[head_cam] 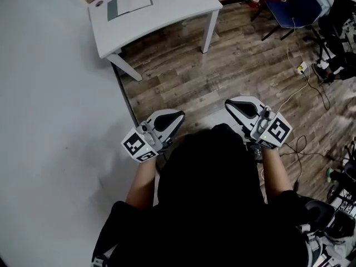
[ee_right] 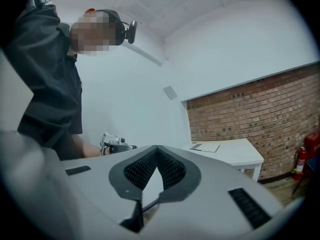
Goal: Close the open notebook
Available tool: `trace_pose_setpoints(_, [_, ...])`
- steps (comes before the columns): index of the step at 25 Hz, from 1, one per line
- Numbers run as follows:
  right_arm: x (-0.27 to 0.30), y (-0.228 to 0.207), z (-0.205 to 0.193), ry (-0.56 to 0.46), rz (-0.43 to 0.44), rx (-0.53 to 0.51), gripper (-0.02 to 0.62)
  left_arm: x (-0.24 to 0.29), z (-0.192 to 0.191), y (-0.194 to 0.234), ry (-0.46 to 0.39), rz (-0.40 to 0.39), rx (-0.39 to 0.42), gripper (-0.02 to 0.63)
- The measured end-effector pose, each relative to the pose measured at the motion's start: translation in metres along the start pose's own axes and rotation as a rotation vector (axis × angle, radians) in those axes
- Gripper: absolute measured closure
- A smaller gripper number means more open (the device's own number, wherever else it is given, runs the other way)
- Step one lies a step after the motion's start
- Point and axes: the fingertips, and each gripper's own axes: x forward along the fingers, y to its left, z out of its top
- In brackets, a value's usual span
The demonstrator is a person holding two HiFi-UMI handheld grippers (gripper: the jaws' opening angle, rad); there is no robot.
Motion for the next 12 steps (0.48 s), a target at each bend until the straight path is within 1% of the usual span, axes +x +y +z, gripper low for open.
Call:
trace_pose_setpoints(4, [-0.001,-0.008,0.0,0.01,-0.004,0.038,0.589,0.003,-0.007,0.005,0.0,-0.002,-0.034,0.589])
trace_pose_setpoints(6, [0.004,-0.013,-0.004,0.019,0.008,0.048,0.589,0.002,-0.01,0.011,-0.002,0.008,-0.04,0.589])
trace_pose_setpoints(10, [0.02,-0.028,-0.02,0.065,0.065,0.054,0.589,-0.002,-0.017,0.035,-0.006,0.064,-0.062,0.59])
trace_pose_setpoints(12, [0.026,-0.044,-0.023,0.065,0.079,0.066,0.589,0.002,-0.02,0.048,0.002,0.096,-0.075,0.589])
